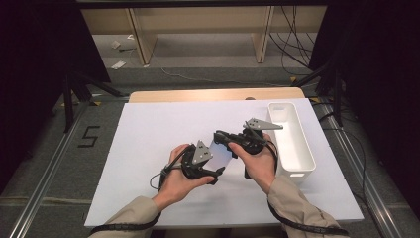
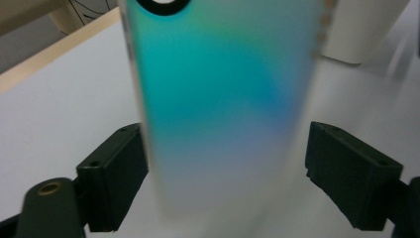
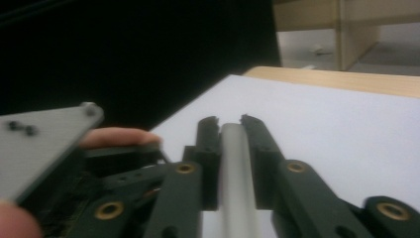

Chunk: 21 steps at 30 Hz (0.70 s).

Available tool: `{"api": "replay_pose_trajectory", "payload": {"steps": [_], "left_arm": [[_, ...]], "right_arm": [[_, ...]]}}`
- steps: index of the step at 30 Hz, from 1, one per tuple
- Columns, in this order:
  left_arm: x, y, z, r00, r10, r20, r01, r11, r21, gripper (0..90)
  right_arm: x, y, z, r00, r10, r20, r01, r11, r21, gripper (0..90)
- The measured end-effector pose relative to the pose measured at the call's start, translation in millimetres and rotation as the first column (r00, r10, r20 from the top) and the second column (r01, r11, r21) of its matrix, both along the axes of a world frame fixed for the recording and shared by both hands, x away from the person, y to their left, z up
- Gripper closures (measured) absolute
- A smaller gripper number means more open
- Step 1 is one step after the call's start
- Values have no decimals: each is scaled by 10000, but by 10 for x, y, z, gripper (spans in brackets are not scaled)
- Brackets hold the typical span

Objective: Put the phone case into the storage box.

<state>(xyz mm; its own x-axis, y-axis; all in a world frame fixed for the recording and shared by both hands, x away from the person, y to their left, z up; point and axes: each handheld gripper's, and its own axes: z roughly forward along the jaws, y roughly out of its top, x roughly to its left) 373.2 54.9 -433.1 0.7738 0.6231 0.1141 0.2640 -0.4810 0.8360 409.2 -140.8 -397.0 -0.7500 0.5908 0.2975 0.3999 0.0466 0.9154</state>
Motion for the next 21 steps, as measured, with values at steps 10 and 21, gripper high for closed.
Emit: {"api": "replay_pose_trajectory", "payload": {"steps": [10, 21], "left_arm": [[65, 156, 16, 9990, -249, -368, 214, 9956, -908, 155], [87, 251, 1, 9977, -539, -415, 490, 9928, -1097, 165]], "right_arm": [[10, -82, 141, 9962, 740, 449, -722, 9965, -414, 799], [57, -163, 175, 9753, 2071, 772, -1943, 9699, -1469, 799]]}}
